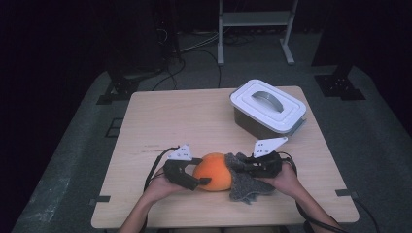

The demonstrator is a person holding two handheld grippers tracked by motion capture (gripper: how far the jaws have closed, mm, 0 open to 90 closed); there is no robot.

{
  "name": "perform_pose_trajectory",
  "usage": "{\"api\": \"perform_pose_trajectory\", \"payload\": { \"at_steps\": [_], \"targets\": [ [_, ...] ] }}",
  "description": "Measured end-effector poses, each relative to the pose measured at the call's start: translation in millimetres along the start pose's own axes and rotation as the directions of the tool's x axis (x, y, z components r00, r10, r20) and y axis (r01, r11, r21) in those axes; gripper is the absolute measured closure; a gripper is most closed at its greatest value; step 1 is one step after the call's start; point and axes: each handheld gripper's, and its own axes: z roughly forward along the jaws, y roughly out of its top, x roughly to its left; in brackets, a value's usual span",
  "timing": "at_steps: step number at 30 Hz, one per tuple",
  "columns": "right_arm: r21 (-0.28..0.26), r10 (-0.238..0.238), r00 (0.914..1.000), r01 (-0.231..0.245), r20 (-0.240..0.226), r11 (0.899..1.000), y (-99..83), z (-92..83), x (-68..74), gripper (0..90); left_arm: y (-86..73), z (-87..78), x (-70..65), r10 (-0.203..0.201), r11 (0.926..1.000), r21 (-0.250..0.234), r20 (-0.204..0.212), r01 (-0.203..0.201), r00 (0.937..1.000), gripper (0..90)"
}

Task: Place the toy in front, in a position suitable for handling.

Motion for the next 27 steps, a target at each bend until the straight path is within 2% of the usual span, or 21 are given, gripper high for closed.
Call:
{"api": "perform_pose_trajectory", "payload": {
  "at_steps": [3,5,7,9,10,11,13,15,19,20,22,24,27],
  "targets": [
    [-0.015,-0.016,0.9998,0.016,-0.013,1.000,7.1,1.4,6.5,76.9,0.5,2.6,-4.3,0.017,0.9996,0.024,-0.009,-0.017,0.9998,24.0],
    [-0.008,-0.036,0.9992,0.035,-0.018,0.999,11.1,4.1,10.5,76.9,-0.1,2.4,-6.3,0.032,0.9982,0.051,-0.017,-0.031,0.9993,25.7],
    [-0.002,-0.034,0.9991,0.034,-0.026,0.999,10.2,4.9,11.5,76.9,-2.0,0.1,-7.4,0.036,0.9977,0.057,-0.014,-0.036,0.9992,26.5],
    [0.001,-0.027,0.9993,0.027,-0.026,1.000,7.6,4.2,10.7,76.9,-2.6,-1.2,-7.8,0.038,0.9980,0.051,-0.011,-0.037,0.9992,26.4],
    [0.008,-0.021,0.9996,0.021,-0.019,1.000,3.9,3.2,9.4,77.0,-2.5,-3.9,-7.8,0.047,0.9982,0.036,-0.002,-0.047,0.9989,26.4],
    [0.009,0.010,0.9999,-0.010,-0.010,1.000,-5.8,0.0,5.0,77.0,-1.1,-6.5,-7.3,0.042,0.9991,0.004,0.011,-0.042,0.9990,25.1],
    [0.012,0.023,0.9997,-0.023,-0.006,1.000,-10.9,-1.8,2.9,76.9,1.6,-8.0,-5.0,0.027,0.9993,-0.025,-0.005,-0.027,0.9996,23.3],
    [0.011,0.029,0.9995,-0.029,-0.009,1.000,-12.1,-2.4,1.2,76.9,2.9,-3.4,-3.7,0.019,0.9994,-0.029,-0.017,-0.020,0.9997,22.8],
    [0.027,0.010,0.9999,-0.010,-0.012,1.000,-6.5,1.2,1.2,76.9,1.3,3.6,-6.1,0.040,0.9990,0.020,-0.011,-0.040,0.9991,29.2],
    [0.029,0.011,0.9998,-0.011,-0.016,1.000,-6.3,1.5,1.0,76.9,0.7,2.3,-5.3,0.031,0.9991,0.030,-0.004,-0.031,0.9995,30.4],
    [0.027,0.027,0.9994,-0.027,-0.023,0.999,-9.3,0.7,-0.8,76.9,-2.7,1.6,-4.5,0.010,0.9989,0.045,0.011,-0.011,0.9999,31.1],
    [0.052,0.046,0.9989,-0.046,-0.004,0.998,-15.2,-1.2,-4.1,76.9,-5.4,0.8,-3.7,-0.001,0.9989,0.047,0.021,0.000,0.9998,31.2],
    [0.052,0.085,0.9963,-0.085,0.002,0.995,-22.6,-5.6,-7.0,76.9,-4.5,-0.2,-4.2,0.012,0.9982,0.059,0.024,-0.013,0.9996,30.6]
  ]
}}
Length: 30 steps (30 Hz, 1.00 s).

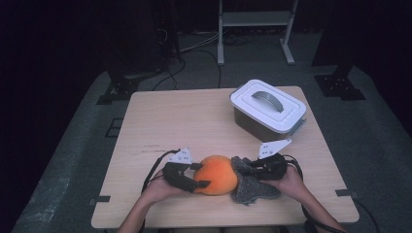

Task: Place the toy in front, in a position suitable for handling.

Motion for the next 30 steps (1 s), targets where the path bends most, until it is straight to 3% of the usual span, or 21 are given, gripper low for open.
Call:
{"api": "perform_pose_trajectory", "payload": {
  "at_steps": [5,7,8,11,15,16,19,22,24,27,30],
  "targets": [
    [-0.062,-0.028,0.9990,0.026,-0.035,0.998,19.0,0.2,12.2,76.8,1.7,-1.0,-0.6,-0.001,1.0000,0.002,0.015,0.001,0.9999,29.0],
    [-0.058,-0.046,0.9981,0.044,-0.041,0.997,23.2,2.8,14.8,76.8,2.9,-2.8,-0.4,0.000,1.0000,0.000,0.016,0.000,0.9999,25.2],
    [-0.026,-0.072,0.9966,0.071,-0.039,0.997,26.2,9.8,18.0,76.9,4.6,-6.2,0.6,-0.002,1.0000,-0.009,0.012,0.002,0.9999,23.4],
    [-0.033,-0.080,0.9953,0.079,-0.054,0.996,25.4,11.6,17.5,76.9,7.6,-9.5,3.2,-0.022,0.9981,-0.057,0.018,0.023,0.9996,19.3],
    [-0.031,-0.106,0.9928,0.104,-0.055,0.994,28.5,13.6,20.7,76.7,9.7,2.1,0.9,-0.007,0.9998,-0.021,-0.012,0.007,0.9999,17.9],
    [-0.030,-0.104,0.9932,0.102,-0.053,0.994,28.0,13.3,20.0,76.7,9.3,3.2,-0.4,0.005,0.9999,-0.009,-0.026,-0.006,0.9996,21.8],
    [-0.011,-0.059,0.9977,0.059,-0.033,0.998,17.2,8.5,9.5,76.7,6.6,2.9,-1.5,-0.008,0.9999,0.015,-0.040,0.008,0.9992,29.0],
    [0.037,-0.008,0.9999,0.008,0.009,0.999,2.3,3.7,-1.0,76.7,2.2,1.1,-3.3,-0.008,0.9996,0.028,-0.028,0.009,0.9996,30.1],
    [0.031,0.027,0.9996,-0.027,0.010,0.999,-4.2,0.5,-3.7,76.7,1.3,0.2,-5.6,-0.007,0.9995,0.030,-0.030,0.008,0.9995,30.1],
    [-0.014,0.018,0.9997,-0.018,-0.019,1.000,3.7,-2.3,2.3,76.5,0.5,-1.7,-10.7,0.009,0.9989,0.046,-0.027,-0.008,0.9996,28.9],
    [-0.043,-0.025,0.9979,0.022,-0.060,0.999,20.2,1.3,12.9,76.5,0.0,-4.0,-15.3,0.021,0.9983,0.055,-0.021,-0.020,0.9995,27.9]
  ]
}}
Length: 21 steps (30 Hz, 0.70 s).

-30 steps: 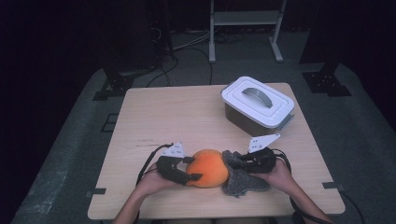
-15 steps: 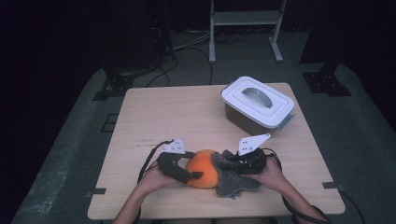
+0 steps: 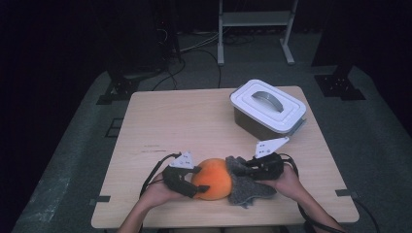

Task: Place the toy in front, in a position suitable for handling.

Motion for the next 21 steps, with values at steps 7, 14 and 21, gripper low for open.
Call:
{"api": "perform_pose_trajectory", "payload": {
  "at_steps": [7,14,21],
  "targets": [
    [0.028,-0.069,0.9975,0.070,-0.017,0.997,7.5,13.0,7.3,76.5,7.7,-2.4,8.4,-0.033,0.9986,-0.041,-0.008,0.033,0.9994,9.2],
    [0.044,-0.010,1.0000,0.010,-0.003,0.999,-11.1,8.0,-3.9,76.5,7.5,4.8,3.1,-0.009,0.9999,-0.015,-0.007,0.009,0.9999,23.7],
    [0.039,0.017,0.9998,-0.017,-0.001,0.999,-13.1,2.2,-3.4,76.4,7.1,3.8,-8.1,0.058,0.9983,0.009,-0.007,-0.058,0.9983,25.3]
  ]
}}
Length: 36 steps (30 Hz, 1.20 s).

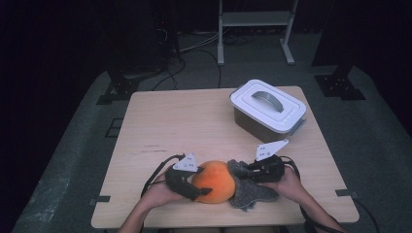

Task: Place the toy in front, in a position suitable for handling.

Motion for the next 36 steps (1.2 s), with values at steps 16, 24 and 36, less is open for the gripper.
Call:
{"api": "perform_pose_trajectory", "payload": {
  "at_steps": [16,24,36],
  "targets": [
    [0.019,-0.014,0.9999,0.014,0.003,1.000,15.7,11.3,-11.4,76.4,-3.6,1.7,-4.2,0.040,0.9988,0.030,0.008,-0.040,0.9992,27.7],
    [0.029,-0.061,0.9980,0.061,0.013,0.998,38.4,20.7,-7.9,76.3,-7.7,-0.1,-3.5,0.051,0.9976,0.047,0.013,-0.051,0.9986,28.3],
    [0.014,-0.012,0.9996,0.012,0.025,1.000,14.3,8.3,-12.8,76.3,-8.5,1.7,-5.8,0.098,0.9945,0.036,0.014,-0.099,0.9951,28.9]
  ]
}}
